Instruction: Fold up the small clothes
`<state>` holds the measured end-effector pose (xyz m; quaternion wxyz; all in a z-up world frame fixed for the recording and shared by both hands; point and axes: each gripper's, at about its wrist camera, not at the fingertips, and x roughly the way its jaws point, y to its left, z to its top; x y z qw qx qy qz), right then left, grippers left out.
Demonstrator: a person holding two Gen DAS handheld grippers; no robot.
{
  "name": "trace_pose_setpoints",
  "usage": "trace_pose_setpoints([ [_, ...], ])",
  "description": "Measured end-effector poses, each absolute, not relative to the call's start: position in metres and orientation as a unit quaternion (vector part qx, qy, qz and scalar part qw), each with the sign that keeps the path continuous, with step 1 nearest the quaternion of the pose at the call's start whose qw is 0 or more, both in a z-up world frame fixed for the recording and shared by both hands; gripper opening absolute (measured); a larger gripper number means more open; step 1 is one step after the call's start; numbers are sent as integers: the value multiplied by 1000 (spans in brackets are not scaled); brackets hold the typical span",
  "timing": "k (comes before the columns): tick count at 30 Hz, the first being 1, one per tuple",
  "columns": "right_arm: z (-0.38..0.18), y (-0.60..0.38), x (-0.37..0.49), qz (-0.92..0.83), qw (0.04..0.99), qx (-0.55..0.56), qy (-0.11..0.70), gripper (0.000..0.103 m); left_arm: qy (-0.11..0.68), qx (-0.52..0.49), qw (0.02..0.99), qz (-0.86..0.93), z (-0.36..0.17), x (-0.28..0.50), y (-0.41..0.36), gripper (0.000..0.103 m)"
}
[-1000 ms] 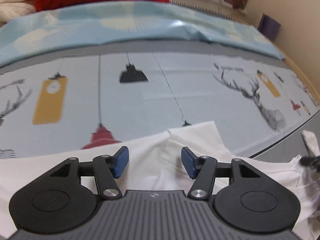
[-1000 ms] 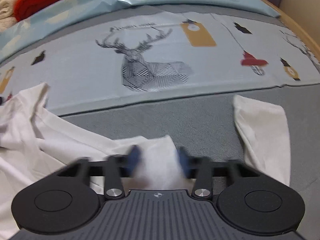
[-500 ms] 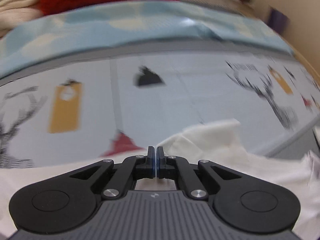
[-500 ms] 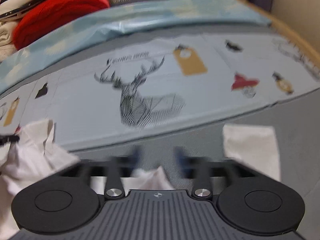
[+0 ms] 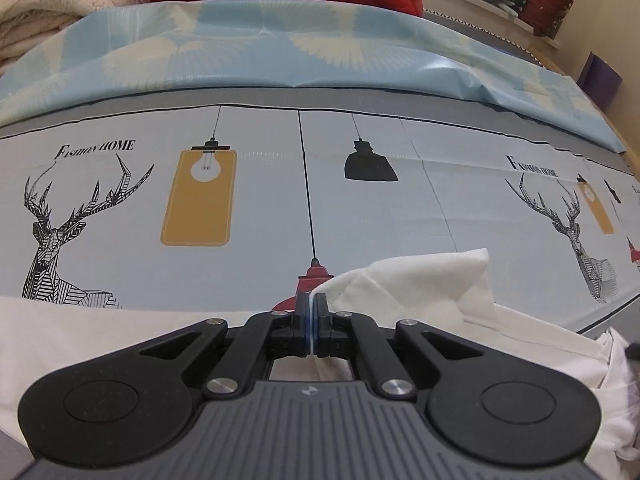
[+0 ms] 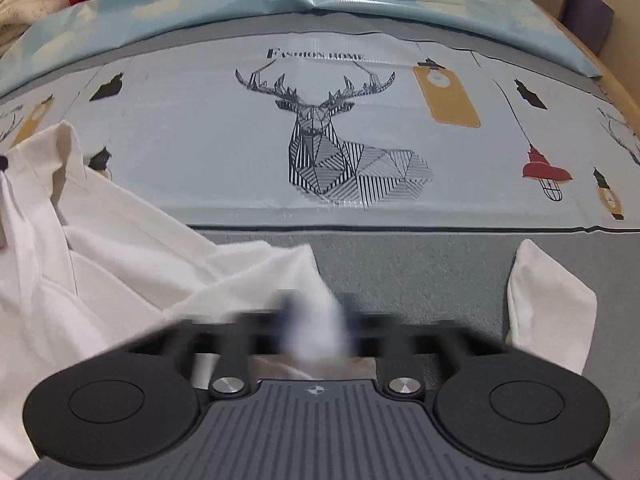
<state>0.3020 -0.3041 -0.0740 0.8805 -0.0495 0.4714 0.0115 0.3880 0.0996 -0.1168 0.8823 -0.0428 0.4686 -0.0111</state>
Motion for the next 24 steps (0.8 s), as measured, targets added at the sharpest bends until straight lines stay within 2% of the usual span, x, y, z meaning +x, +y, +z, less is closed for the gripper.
trace_pose_setpoints([
  [4, -48, -303, 298, 18, 906, -45, 420, 2, 465, -40, 884, -22, -113, 386, 103, 1],
  [7, -15, -302, 293, 23, 935, -26, 353, 2, 443, -54, 895, -30, -102, 386, 109, 1],
  [11, 36, -280, 301, 44, 968, -84, 233, 2, 373, -91, 923, -8, -75, 388, 129, 1],
  [13, 56, -268, 329, 40, 973, -117, 197, 2, 316, -120, 940, 35, -63, 387, 143, 2],
  [15, 73, -257, 367, 40, 980, -110, 161, 2, 281, -131, 946, 89, -55, 386, 152, 15],
  [16, 76, -252, 385, 29, 983, -107, 146, 2, 278, -134, 946, 104, -53, 385, 154, 28],
  [17, 76, -247, 406, 4, 984, -114, 140, 13, 282, -140, 944, 99, -52, 384, 156, 31],
  [18, 72, -241, 431, -22, 978, -126, 166, 21, 293, -145, 941, 85, -52, 385, 156, 31],
  [20, 66, -243, 449, -41, 969, -108, 219, 23, 318, -134, 937, 60, -52, 386, 151, 31],
  [24, 48, -280, 395, -51, 973, -29, 224, 32, 375, -116, 920, 21, -61, 388, 134, 31],
])
